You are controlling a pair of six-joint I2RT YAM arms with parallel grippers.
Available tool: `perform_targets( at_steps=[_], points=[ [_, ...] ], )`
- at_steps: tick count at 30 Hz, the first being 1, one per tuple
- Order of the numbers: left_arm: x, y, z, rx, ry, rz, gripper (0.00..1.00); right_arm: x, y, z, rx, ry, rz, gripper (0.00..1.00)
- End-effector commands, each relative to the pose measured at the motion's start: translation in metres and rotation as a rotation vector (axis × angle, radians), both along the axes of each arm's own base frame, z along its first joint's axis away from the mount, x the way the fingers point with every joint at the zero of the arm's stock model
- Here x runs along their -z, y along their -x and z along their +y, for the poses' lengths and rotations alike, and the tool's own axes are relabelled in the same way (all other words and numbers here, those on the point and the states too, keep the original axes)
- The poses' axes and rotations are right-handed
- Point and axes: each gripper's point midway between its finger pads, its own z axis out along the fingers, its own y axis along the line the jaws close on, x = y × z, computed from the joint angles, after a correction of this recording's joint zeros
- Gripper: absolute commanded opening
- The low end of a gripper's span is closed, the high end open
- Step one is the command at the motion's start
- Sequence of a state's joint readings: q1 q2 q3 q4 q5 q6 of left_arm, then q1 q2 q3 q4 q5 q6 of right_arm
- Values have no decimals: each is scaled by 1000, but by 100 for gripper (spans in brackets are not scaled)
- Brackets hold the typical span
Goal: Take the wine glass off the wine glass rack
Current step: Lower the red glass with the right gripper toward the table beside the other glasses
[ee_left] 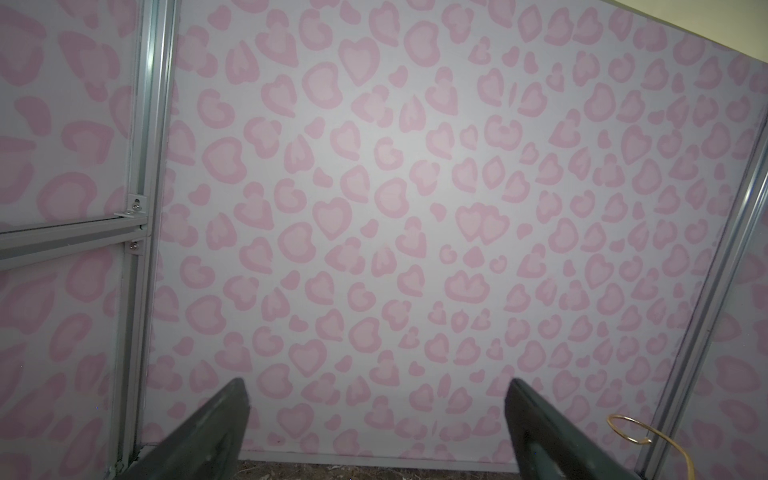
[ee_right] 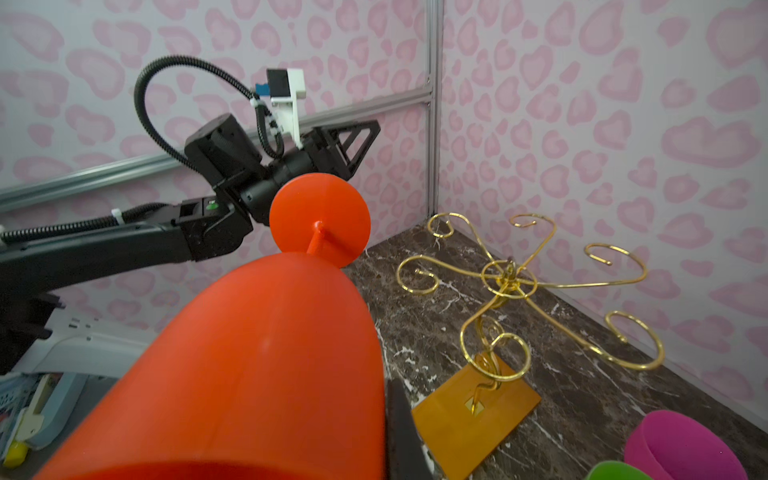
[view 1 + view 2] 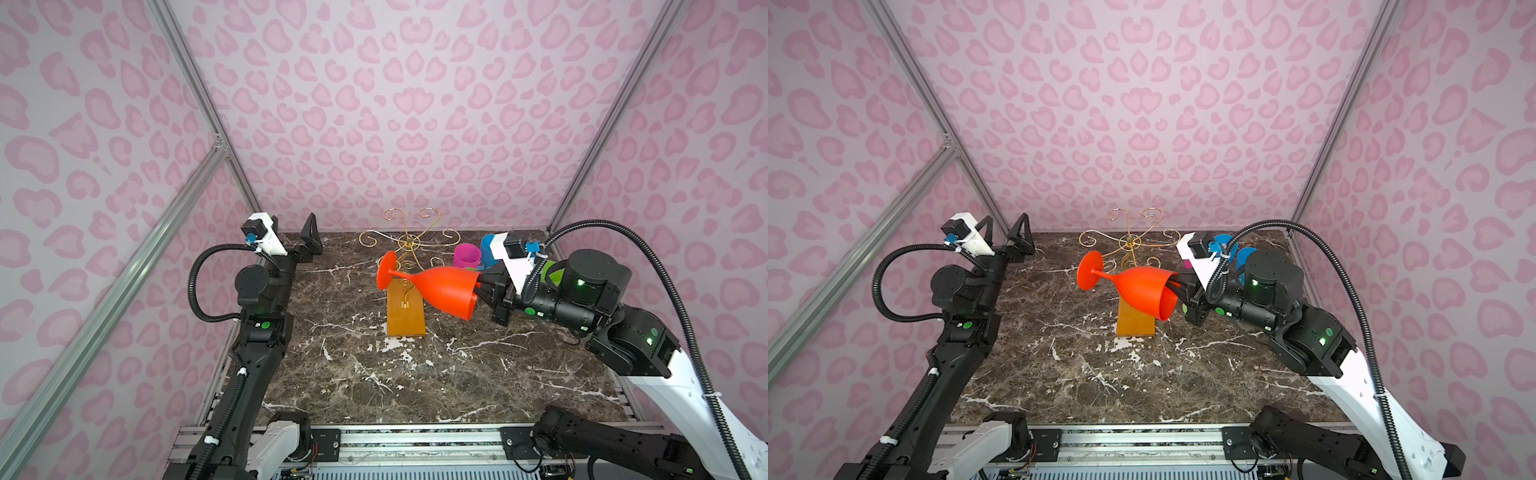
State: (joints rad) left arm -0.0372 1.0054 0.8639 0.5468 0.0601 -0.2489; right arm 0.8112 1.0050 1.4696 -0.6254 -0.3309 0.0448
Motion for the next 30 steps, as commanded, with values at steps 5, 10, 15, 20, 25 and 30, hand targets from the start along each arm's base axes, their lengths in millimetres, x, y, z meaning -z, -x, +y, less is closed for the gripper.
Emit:
perform_targets(
  at_steps=[5, 10, 15, 20, 25, 30],
  points=[
    [17, -2, 13, -31, 23, 22, 97, 92, 9, -8, 76, 360, 145, 0],
    [24, -1, 19, -53, 19, 34, 97, 139, 19, -24, 113, 515, 244, 0],
    [29, -2, 24, -65, 14, 45, 97, 171, 23, -52, 209, 652, 345, 0],
    [35, -5, 26, -66, 18, 58, 97, 195, 16, -72, 329, 806, 416, 0],
    [40, -7, 27, -70, 13, 71, 97, 211, 2, -79, 403, 882, 460, 0],
    [46, -8, 28, -72, 8, 84, 97, 229, -19, -84, 436, 902, 528, 0]
  ],
)
